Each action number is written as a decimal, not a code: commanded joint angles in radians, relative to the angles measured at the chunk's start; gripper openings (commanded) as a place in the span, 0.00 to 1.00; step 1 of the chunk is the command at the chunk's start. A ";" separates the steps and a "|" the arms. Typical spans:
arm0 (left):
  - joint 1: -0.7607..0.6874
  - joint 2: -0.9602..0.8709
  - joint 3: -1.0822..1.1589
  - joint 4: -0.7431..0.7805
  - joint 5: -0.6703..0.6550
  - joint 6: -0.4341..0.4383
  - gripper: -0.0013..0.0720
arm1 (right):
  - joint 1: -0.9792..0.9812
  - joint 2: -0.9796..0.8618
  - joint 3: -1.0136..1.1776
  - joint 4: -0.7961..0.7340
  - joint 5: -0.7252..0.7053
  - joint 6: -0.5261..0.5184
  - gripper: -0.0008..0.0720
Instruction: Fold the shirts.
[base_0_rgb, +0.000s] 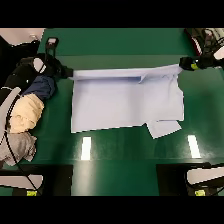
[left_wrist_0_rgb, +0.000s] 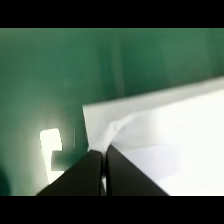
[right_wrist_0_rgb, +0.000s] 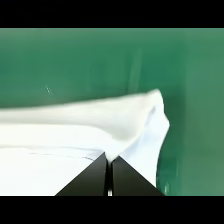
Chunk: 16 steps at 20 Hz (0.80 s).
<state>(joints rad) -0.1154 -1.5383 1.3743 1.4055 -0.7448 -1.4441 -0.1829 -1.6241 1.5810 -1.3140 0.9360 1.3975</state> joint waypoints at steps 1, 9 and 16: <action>0.002 -0.026 0.000 -0.002 -0.200 0.037 0.05 | 0.000 -0.014 -0.002 -0.076 0.130 -0.009 0.03; 0.002 -0.031 0.008 0.003 -0.309 -0.034 0.59 | -0.001 -0.012 -0.073 -0.021 0.279 -0.008 0.57; 0.002 0.135 -0.130 0.035 -0.486 -0.034 0.59 | -0.060 0.131 -0.074 -0.013 0.472 -0.018 0.57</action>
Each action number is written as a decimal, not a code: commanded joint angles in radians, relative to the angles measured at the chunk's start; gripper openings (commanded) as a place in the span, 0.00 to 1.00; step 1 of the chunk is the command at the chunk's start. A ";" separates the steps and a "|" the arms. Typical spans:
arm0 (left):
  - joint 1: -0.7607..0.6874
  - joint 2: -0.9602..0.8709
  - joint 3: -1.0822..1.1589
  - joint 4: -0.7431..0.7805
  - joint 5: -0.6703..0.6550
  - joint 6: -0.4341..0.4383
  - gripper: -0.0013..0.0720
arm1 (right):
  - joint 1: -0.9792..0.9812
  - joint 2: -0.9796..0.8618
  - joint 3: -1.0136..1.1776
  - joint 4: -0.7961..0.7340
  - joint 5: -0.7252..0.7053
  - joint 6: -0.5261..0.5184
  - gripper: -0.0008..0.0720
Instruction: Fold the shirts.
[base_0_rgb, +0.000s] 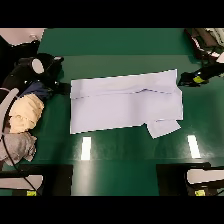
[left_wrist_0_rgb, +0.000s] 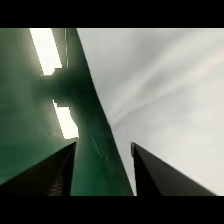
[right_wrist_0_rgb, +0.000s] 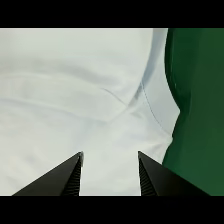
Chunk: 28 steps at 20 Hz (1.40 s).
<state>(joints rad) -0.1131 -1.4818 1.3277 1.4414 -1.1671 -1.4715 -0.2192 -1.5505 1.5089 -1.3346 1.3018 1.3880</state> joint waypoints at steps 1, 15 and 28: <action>0.000 0.134 -0.163 -0.032 -0.047 -0.007 0.59 | -0.033 0.082 -0.002 0.008 0.132 -0.022 0.57; 0.000 0.388 -0.753 -0.373 0.166 -0.043 0.59 | -0.080 0.155 -0.002 0.139 0.152 -0.030 0.57; 0.000 0.391 -0.569 -0.402 0.093 0.037 0.05 | -0.214 0.365 -0.602 0.134 0.170 -0.109 0.57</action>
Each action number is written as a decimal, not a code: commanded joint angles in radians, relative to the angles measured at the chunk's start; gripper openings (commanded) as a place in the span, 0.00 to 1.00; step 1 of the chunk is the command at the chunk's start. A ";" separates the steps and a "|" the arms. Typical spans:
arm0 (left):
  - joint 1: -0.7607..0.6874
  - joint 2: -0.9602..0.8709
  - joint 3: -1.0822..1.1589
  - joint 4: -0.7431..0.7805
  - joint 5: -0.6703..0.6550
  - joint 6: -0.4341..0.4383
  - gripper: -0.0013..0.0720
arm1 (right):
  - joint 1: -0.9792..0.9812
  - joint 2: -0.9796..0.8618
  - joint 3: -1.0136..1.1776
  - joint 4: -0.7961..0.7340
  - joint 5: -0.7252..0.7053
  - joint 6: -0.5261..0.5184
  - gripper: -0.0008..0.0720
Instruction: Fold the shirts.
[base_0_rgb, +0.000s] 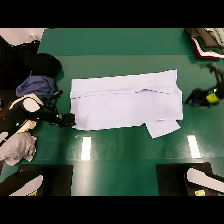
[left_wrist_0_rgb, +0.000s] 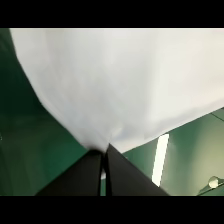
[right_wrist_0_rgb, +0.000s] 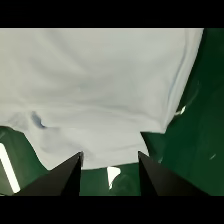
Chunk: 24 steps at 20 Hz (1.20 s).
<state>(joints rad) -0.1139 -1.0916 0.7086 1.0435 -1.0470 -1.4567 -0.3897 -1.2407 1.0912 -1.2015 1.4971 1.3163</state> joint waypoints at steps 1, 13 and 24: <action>0.000 0.001 0.056 -0.005 -0.028 0.024 0.05 | -0.056 0.067 -0.241 0.001 -0.041 -0.047 0.57; 0.000 0.001 0.058 -0.004 -0.064 0.024 0.05 | -0.015 0.075 -0.368 -0.001 -0.282 -0.069 0.56; 0.000 0.039 0.058 -0.004 -0.127 0.024 0.05 | -0.032 0.177 -0.368 -0.005 -0.080 -0.067 0.03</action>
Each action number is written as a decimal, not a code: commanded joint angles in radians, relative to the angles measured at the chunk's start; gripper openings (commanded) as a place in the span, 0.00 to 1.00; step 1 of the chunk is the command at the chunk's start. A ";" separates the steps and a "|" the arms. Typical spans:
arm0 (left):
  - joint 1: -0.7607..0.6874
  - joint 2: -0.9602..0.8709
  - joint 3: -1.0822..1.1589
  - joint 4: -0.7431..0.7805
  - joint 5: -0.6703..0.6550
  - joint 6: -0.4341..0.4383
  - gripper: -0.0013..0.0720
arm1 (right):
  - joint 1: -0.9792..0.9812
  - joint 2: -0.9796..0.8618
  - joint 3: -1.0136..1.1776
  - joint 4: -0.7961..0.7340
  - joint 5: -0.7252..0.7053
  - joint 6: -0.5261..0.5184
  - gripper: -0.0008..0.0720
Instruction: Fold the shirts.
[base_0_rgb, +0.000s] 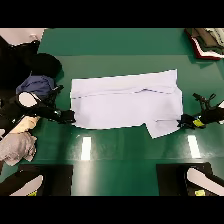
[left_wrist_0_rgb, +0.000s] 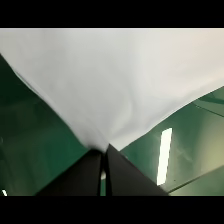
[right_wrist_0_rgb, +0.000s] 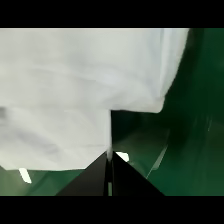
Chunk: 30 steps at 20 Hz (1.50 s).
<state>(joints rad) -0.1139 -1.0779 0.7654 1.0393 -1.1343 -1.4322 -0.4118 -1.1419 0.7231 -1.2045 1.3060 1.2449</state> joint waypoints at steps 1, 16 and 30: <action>0.000 0.058 0.001 0.000 -0.066 0.000 0.05 | -0.013 0.123 0.000 -0.002 0.176 0.016 0.03; 0.000 0.425 0.000 0.165 -0.118 -0.132 0.05 | 0.092 0.526 0.164 0.130 0.135 0.175 0.03; 0.000 0.420 -0.126 0.397 0.406 -0.323 0.05 | 0.516 -0.136 0.687 0.001 -0.295 0.156 0.03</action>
<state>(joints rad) -0.1139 -0.6556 0.6643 1.3827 -0.8806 -1.7103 0.0753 -1.1618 1.3037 -1.1786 1.0863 1.4029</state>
